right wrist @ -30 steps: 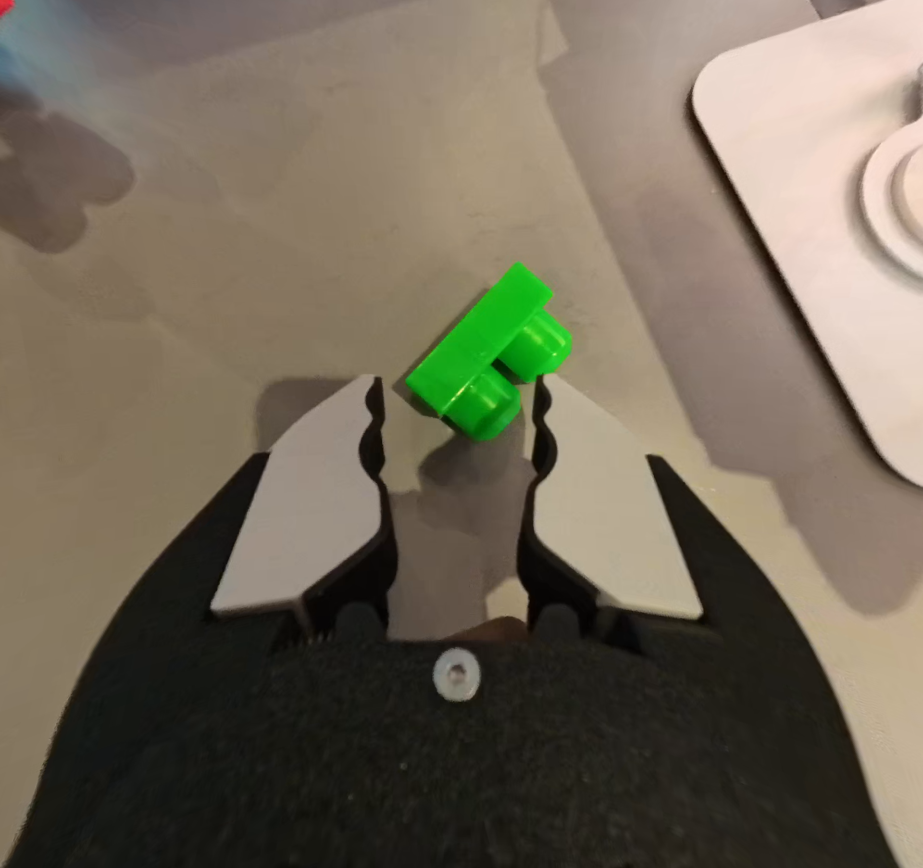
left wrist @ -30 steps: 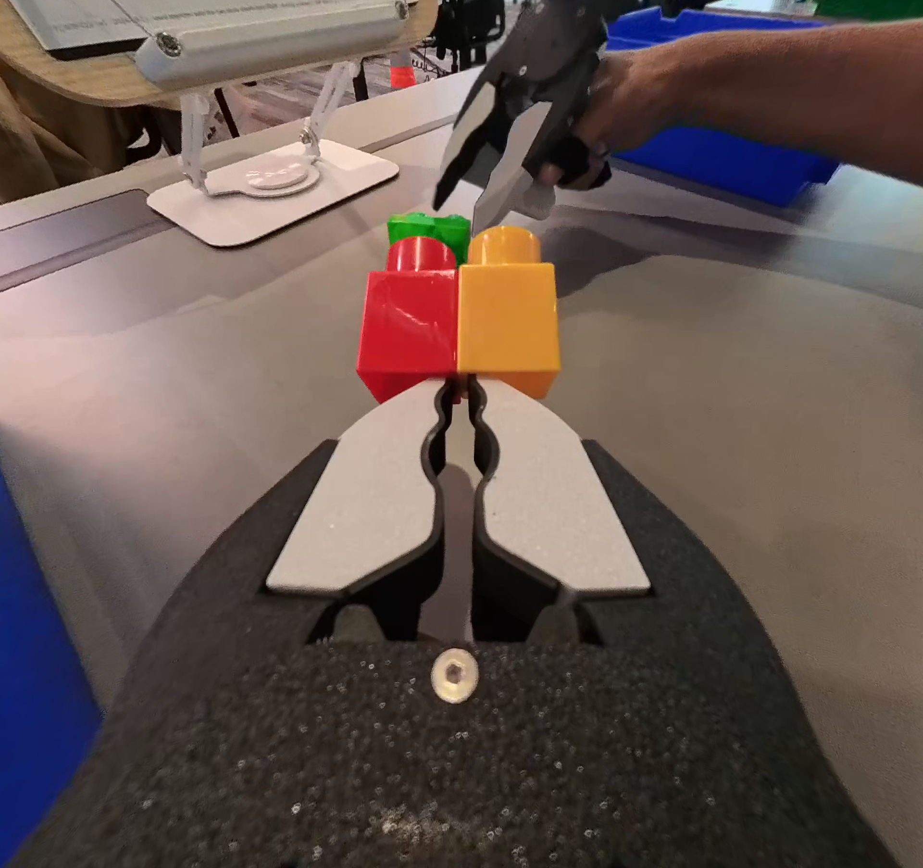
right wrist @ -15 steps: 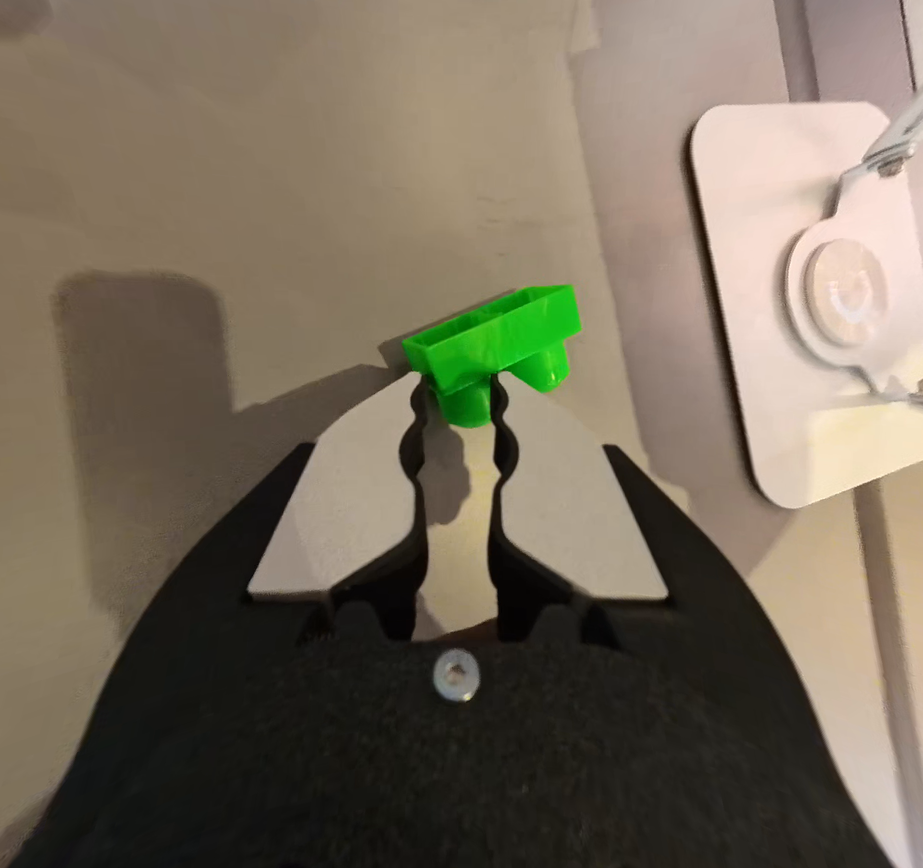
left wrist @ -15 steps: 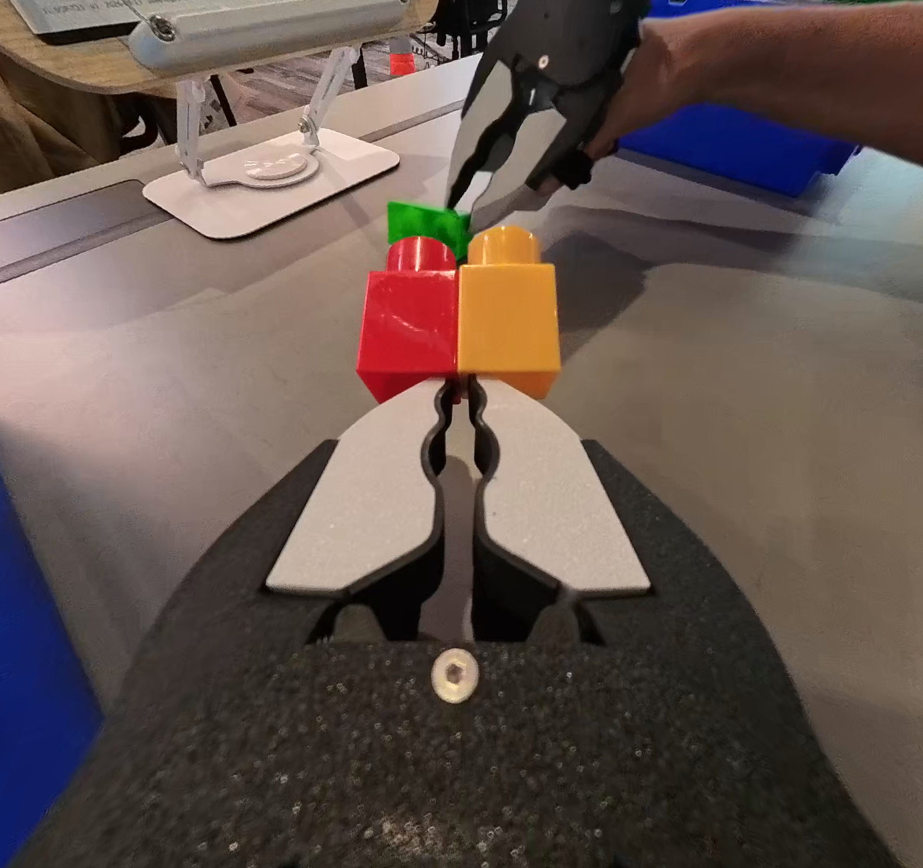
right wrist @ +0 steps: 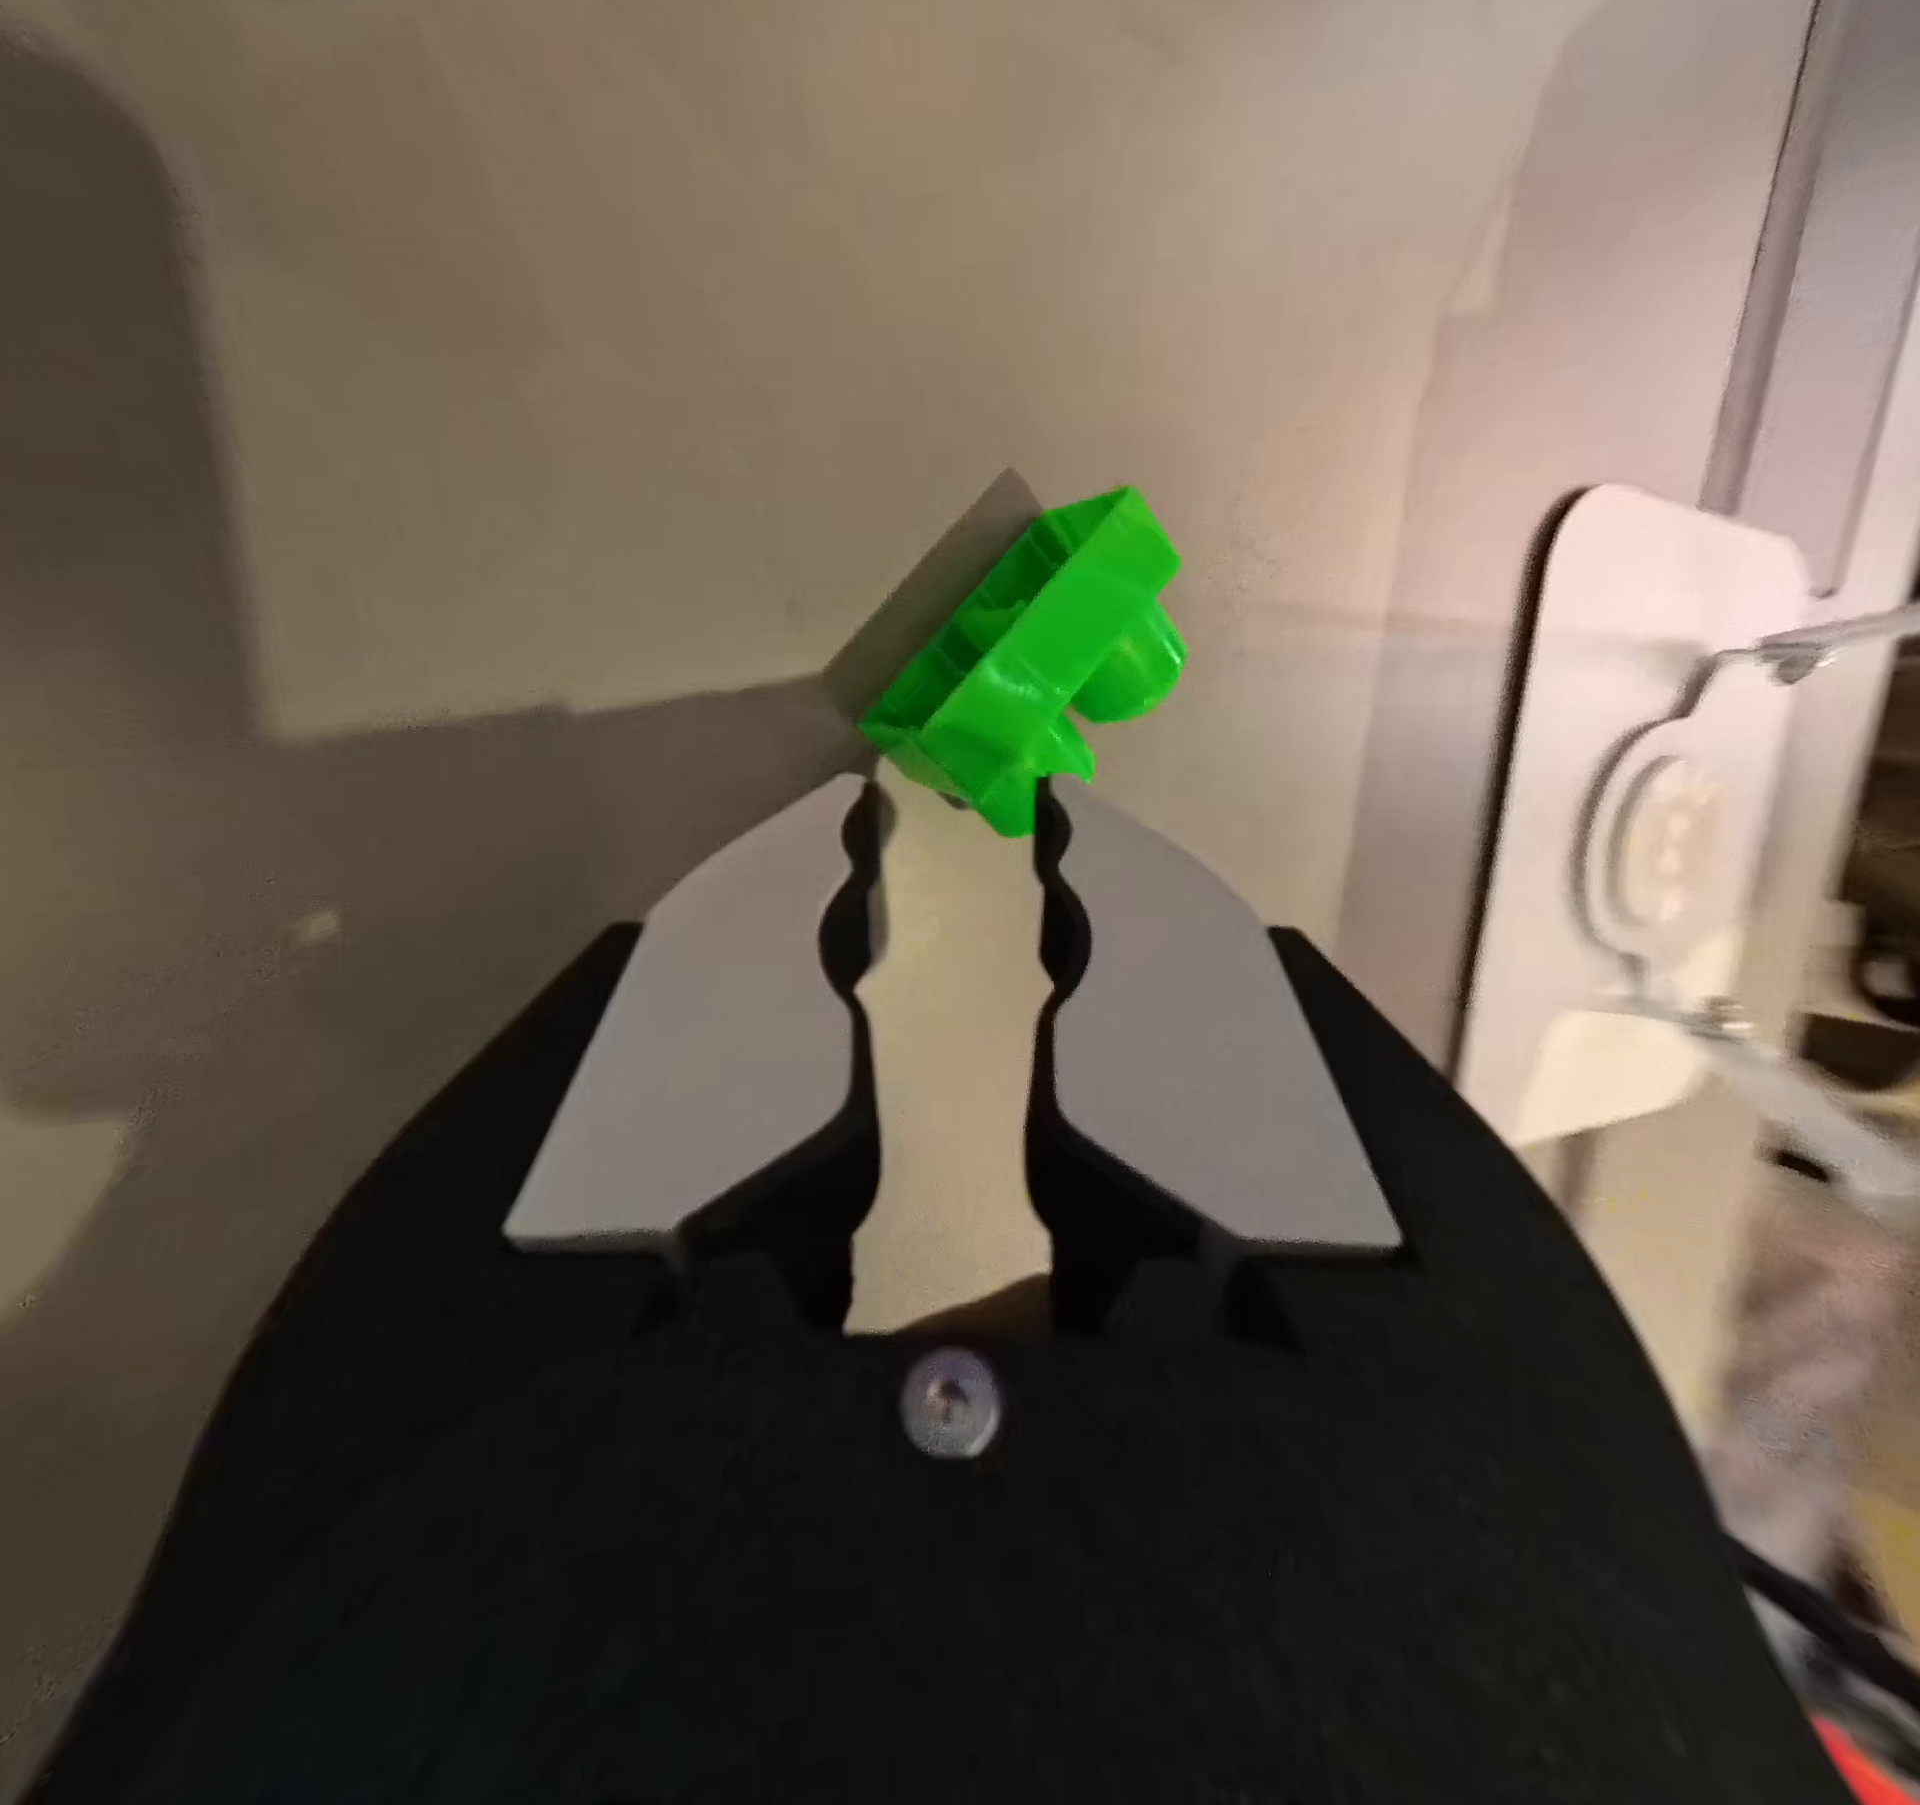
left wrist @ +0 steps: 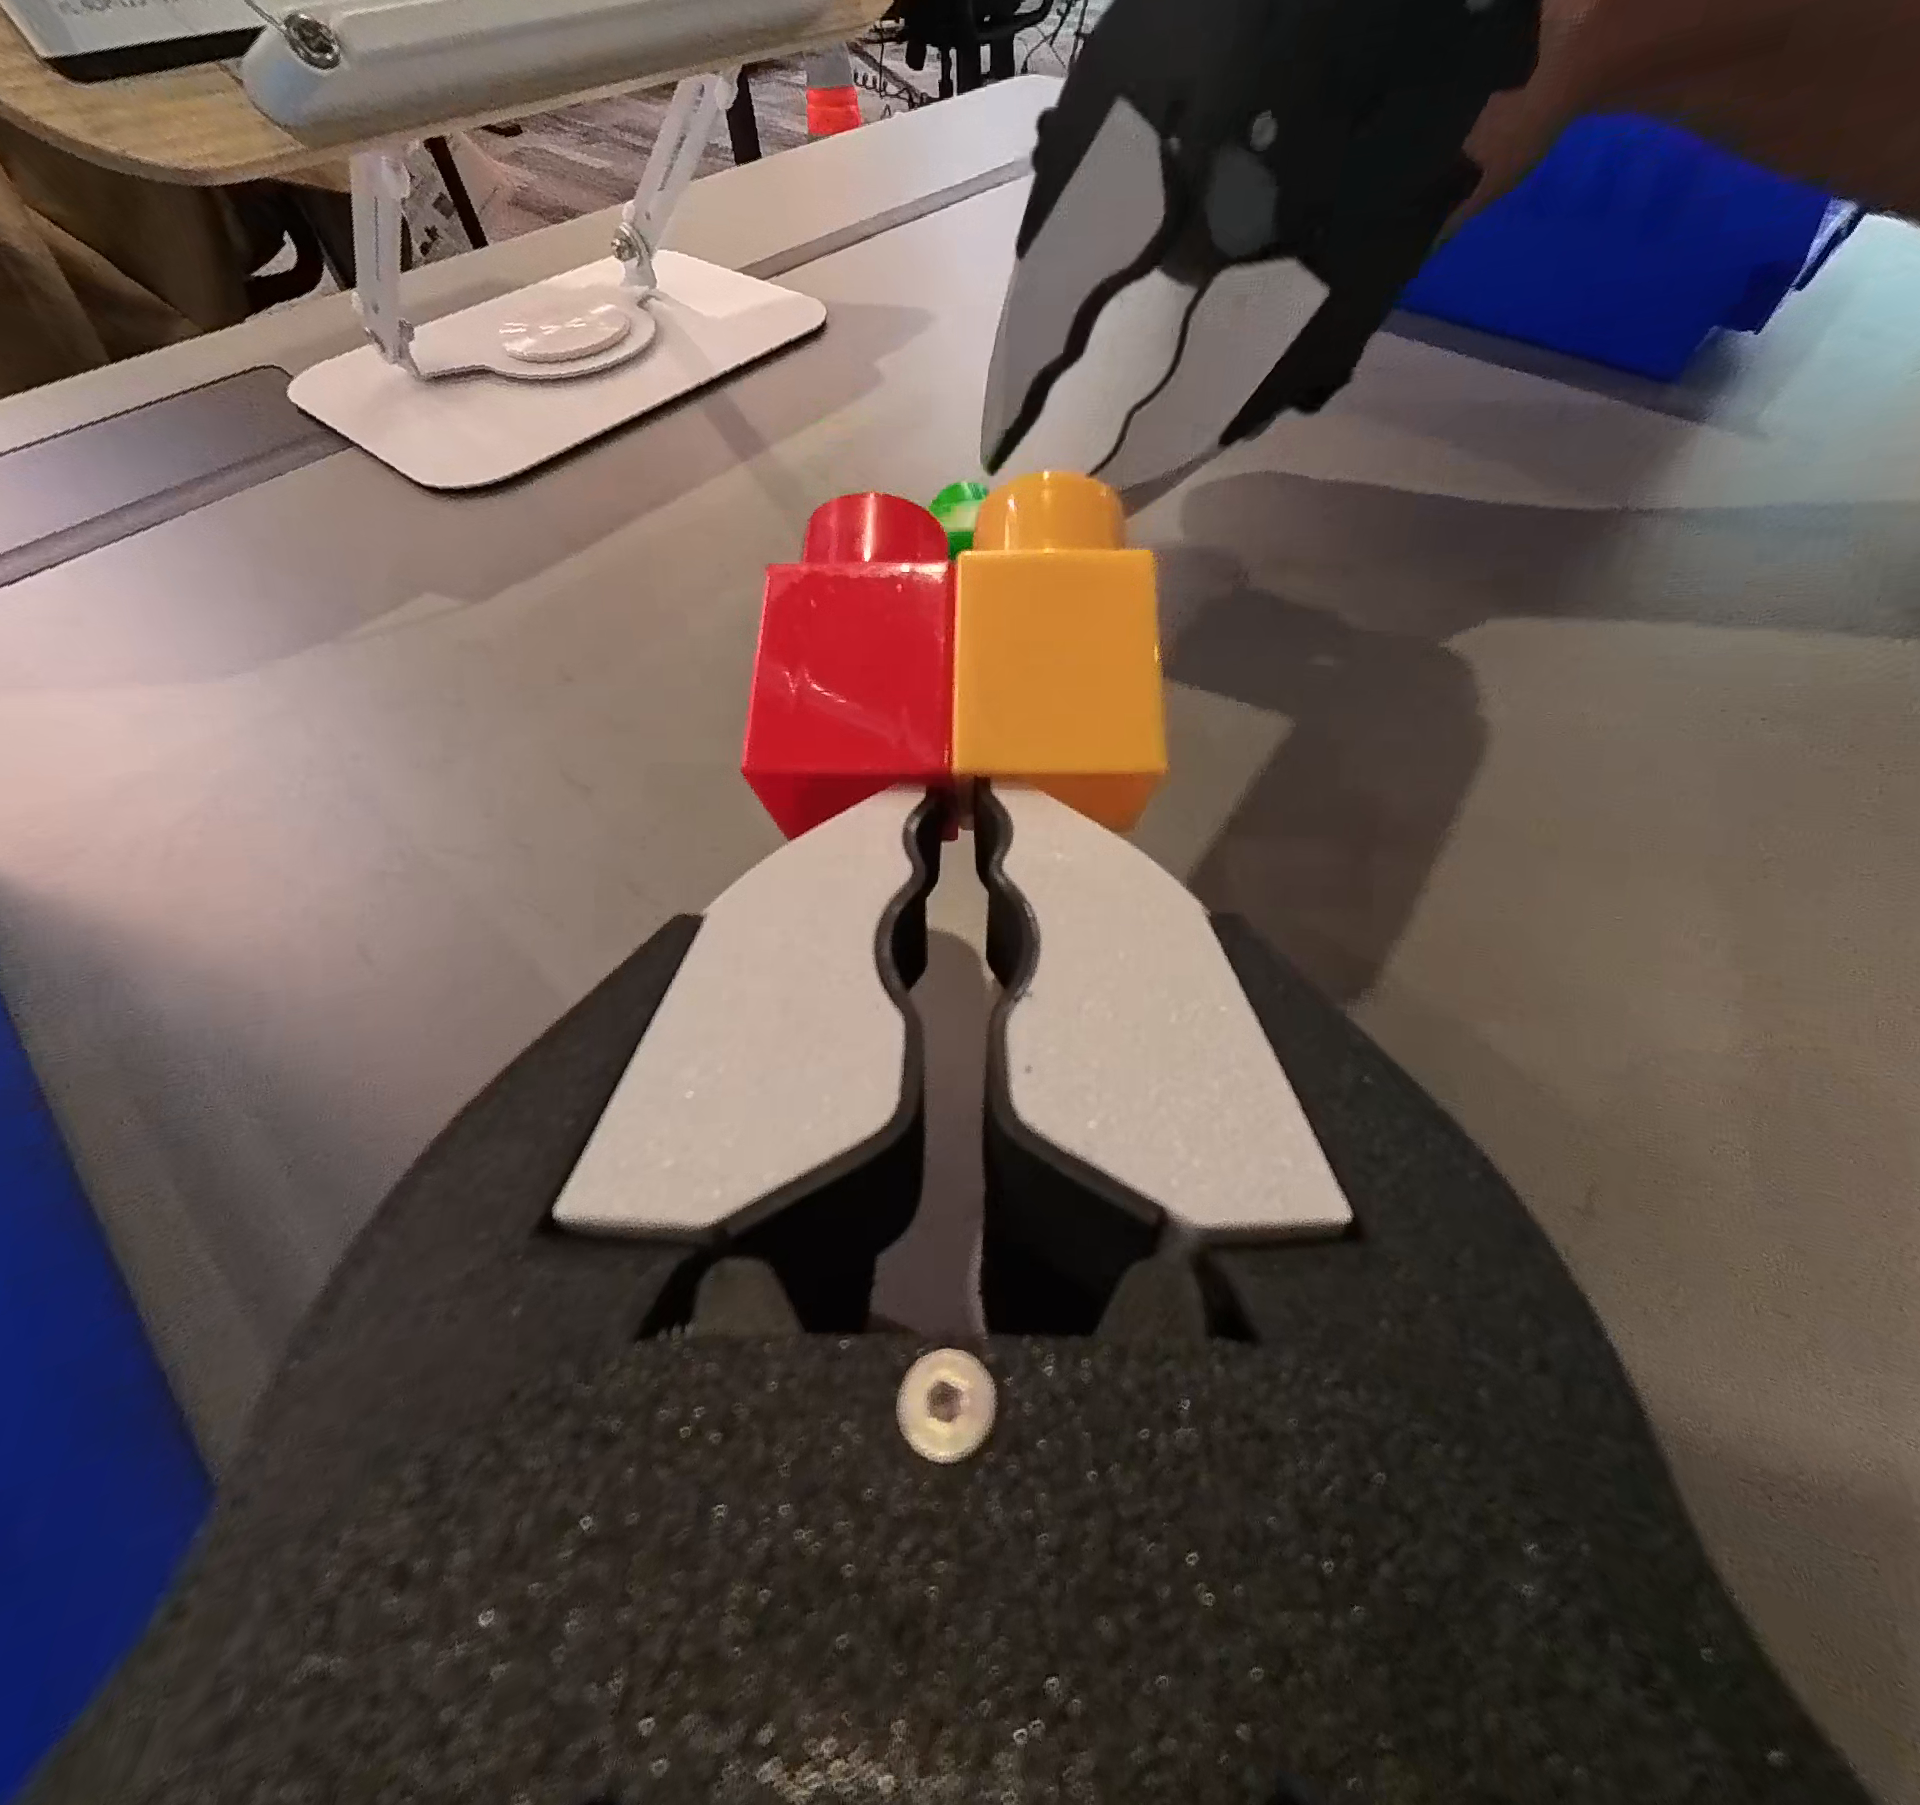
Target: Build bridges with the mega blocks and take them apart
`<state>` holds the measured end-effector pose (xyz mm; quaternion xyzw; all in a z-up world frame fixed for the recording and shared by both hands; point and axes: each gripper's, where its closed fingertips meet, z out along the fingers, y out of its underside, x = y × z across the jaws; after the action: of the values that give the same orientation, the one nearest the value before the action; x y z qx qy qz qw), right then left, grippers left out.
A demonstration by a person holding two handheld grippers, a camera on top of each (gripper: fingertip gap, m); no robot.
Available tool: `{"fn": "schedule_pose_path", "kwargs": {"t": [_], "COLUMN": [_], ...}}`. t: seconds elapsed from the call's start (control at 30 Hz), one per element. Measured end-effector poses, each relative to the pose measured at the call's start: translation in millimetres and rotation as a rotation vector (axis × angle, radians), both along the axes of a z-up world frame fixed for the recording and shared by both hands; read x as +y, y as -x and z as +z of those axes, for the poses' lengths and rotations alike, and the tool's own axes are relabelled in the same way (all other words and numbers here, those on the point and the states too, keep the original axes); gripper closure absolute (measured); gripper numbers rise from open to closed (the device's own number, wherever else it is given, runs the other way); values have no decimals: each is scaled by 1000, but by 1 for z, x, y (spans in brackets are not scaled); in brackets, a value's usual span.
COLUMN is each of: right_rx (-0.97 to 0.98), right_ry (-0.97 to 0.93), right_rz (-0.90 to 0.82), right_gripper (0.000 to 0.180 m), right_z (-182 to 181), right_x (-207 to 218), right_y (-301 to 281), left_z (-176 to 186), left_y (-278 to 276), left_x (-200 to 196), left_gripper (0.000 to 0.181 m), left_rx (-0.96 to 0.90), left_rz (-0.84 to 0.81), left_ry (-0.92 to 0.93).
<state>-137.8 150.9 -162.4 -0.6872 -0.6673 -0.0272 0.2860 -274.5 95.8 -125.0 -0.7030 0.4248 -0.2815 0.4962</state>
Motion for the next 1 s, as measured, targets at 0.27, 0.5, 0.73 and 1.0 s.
{"fn": "schedule_pose_path", "kwargs": {"t": [0.27,0.5,0.73,1.0], "right_rx": [523,760,497,514], "right_ry": [214,548,253,-66], "right_rz": [-514,-632,-575,-420], "right_gripper": [124,113,134,134], "right_z": [10,-3,-25,19], "right_x": [17,18,20,6], "right_y": [-11,0,12,28], "left_z": [0,1,-6,-10], "left_y": [0,0,1,-1], "left_x": [0,0,8,12], "left_gripper": [175,175,175,175], "left_rx": [-7,-13,22,99], "left_rz": [-4,-8,38,65], "left_ry": [13,18,57,21]}}
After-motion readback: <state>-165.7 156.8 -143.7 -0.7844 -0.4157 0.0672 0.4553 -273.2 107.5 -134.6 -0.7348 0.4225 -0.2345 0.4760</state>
